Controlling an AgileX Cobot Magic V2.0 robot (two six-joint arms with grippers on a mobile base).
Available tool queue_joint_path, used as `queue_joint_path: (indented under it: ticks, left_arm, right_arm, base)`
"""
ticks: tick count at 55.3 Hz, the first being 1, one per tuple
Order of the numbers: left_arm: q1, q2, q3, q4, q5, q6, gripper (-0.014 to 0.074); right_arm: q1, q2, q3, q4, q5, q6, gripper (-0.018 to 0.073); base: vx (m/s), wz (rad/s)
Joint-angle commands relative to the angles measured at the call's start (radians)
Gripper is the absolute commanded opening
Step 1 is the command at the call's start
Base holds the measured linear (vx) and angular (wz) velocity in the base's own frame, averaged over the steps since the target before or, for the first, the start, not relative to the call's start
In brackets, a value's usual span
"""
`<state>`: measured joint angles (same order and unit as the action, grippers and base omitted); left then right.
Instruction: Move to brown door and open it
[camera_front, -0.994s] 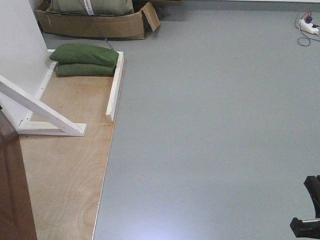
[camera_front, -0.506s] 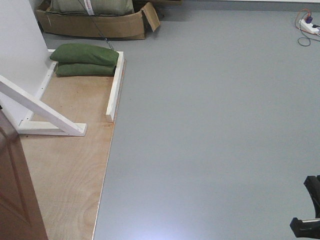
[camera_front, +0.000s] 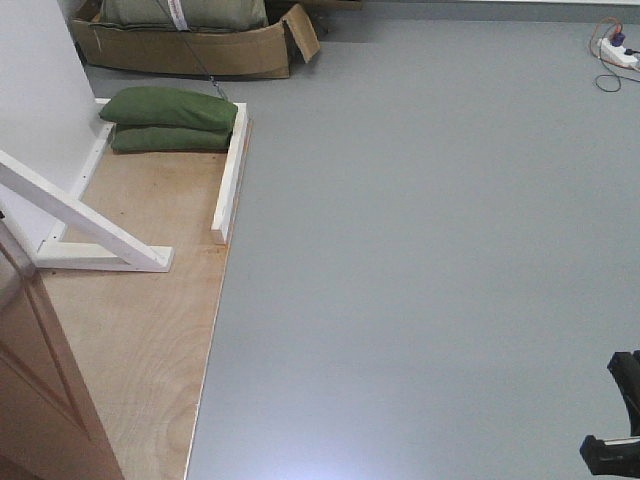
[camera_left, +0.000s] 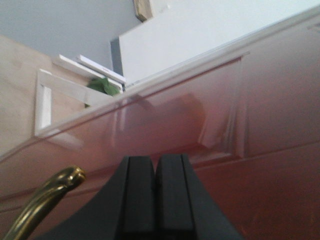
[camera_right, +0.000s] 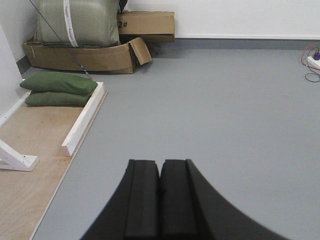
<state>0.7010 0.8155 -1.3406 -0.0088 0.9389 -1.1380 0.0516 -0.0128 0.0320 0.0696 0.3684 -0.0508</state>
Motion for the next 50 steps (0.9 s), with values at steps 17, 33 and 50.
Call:
queue_joint_path:
  ticks: [17,33,50]
  left_arm:
    - [-0.175,-0.038,-0.022,-0.011,-0.064,-0.004,0.0136]
    - [-0.294,-0.025,-0.022,0.065,-0.068,0.062,0.0136]
    - [-0.41,-0.024,-0.022,0.103,-0.117,0.153,0.0136]
  right_arm:
    - [0.002,-0.006,0.004,-0.003,-0.072,-0.006,0.0]
    - [0.002,-0.006,0.004,-0.003,-0.072,-0.006,0.0]
    - [0.002,-0.006,0.004,-0.003,-0.073,-0.006,0.0]
  base:
    - [0.0,0.0]
    - [0.0,0.0]
    - [0.0,0.0]
